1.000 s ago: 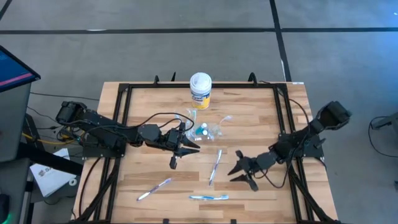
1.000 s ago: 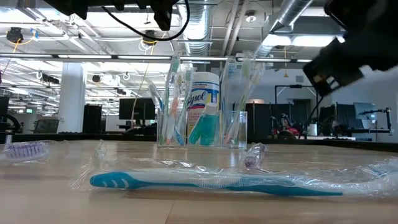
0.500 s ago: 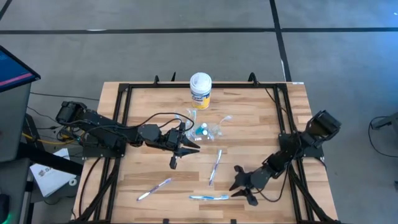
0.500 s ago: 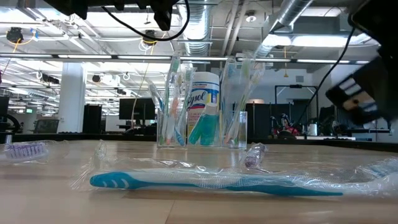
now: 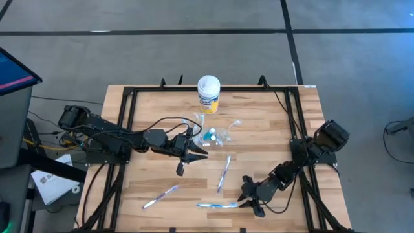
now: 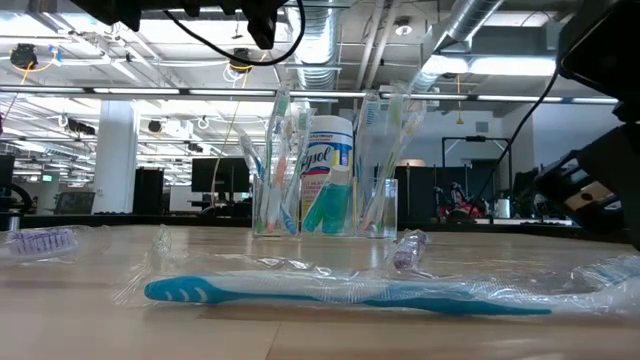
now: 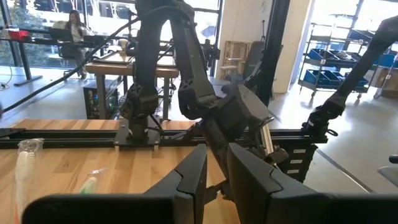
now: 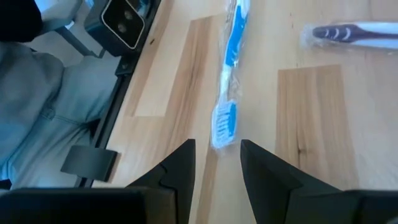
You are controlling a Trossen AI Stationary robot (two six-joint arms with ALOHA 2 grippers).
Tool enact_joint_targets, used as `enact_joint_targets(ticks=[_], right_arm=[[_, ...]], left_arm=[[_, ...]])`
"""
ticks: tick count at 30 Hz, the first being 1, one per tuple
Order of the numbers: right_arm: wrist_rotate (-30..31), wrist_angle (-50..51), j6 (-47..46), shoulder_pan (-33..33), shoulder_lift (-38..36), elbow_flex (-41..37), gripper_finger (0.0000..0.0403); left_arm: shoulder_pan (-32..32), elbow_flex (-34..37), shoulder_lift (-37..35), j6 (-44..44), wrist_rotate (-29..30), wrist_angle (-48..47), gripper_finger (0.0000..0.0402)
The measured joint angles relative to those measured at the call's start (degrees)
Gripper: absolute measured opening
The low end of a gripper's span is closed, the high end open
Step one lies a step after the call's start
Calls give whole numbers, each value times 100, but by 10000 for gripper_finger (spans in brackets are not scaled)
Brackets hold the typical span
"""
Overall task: Pick & Place toothbrushing station
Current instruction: Put the blue toothbrush into the transparent organizer
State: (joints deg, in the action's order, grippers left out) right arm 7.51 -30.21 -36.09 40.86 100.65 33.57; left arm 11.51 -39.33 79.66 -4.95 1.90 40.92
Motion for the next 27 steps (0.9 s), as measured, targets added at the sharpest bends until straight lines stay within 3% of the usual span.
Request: enact_joint_targets(ticks=[27], right_arm=[[246, 152, -145, 0, -3, 1, 118]], left_arm=[[0, 0, 0, -2, 0, -3, 58]])
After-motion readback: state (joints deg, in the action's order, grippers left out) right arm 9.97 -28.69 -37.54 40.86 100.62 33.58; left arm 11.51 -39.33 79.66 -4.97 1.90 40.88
